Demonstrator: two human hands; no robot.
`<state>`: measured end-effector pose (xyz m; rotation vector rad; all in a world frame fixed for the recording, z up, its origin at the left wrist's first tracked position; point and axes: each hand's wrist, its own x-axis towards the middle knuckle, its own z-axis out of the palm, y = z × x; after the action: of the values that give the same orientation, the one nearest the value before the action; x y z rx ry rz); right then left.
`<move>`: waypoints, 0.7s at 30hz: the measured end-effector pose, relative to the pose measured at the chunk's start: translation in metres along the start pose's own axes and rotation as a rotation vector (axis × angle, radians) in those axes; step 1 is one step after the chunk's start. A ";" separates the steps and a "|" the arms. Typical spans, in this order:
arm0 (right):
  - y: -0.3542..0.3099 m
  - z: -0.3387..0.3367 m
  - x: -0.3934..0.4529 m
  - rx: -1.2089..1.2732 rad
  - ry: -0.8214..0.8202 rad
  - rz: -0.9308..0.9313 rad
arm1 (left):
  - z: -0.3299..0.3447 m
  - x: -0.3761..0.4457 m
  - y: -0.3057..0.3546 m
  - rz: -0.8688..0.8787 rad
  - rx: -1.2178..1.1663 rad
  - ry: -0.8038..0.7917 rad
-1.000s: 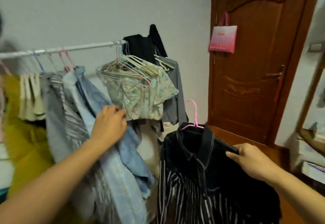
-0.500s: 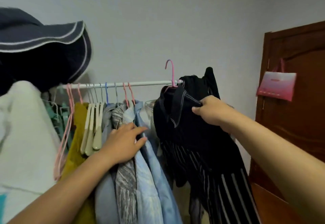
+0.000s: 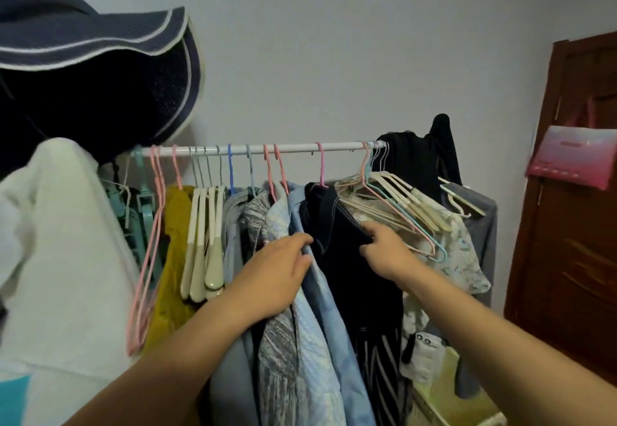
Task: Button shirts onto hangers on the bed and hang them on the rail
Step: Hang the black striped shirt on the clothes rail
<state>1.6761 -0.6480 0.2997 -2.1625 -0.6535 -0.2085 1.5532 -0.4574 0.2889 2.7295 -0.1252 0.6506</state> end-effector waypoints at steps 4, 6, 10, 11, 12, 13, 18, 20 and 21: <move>-0.040 0.020 -0.003 -0.007 -0.108 -0.150 | 0.008 0.002 0.003 -0.046 -0.135 0.118; -0.060 0.027 -0.004 0.026 -0.171 -0.193 | 0.011 0.003 0.001 -0.072 -0.154 0.177; -0.052 0.033 -0.006 0.163 -0.199 -0.196 | 0.013 -0.002 0.003 -0.073 -0.162 0.228; -0.047 0.036 -0.008 0.172 -0.197 -0.204 | 0.012 -0.002 0.007 -0.058 -0.155 0.219; -0.041 0.040 -0.008 0.185 -0.188 -0.211 | 0.011 -0.001 0.012 -0.037 -0.136 0.197; -0.034 0.045 -0.010 0.205 -0.183 -0.204 | 0.009 0.000 0.015 -0.016 -0.098 0.161; -0.020 0.047 -0.017 0.268 -0.158 -0.057 | -0.033 -0.012 0.008 0.005 0.204 0.191; -0.026 0.043 -0.022 0.246 -0.251 -0.039 | -0.057 -0.020 -0.016 -0.062 0.455 0.355; -0.030 0.042 -0.023 0.252 -0.301 -0.033 | -0.066 -0.023 -0.028 -0.167 0.527 0.375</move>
<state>1.6377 -0.6090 0.2855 -1.9555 -0.8379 0.1780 1.5097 -0.4085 0.3254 2.9819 0.4148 1.2775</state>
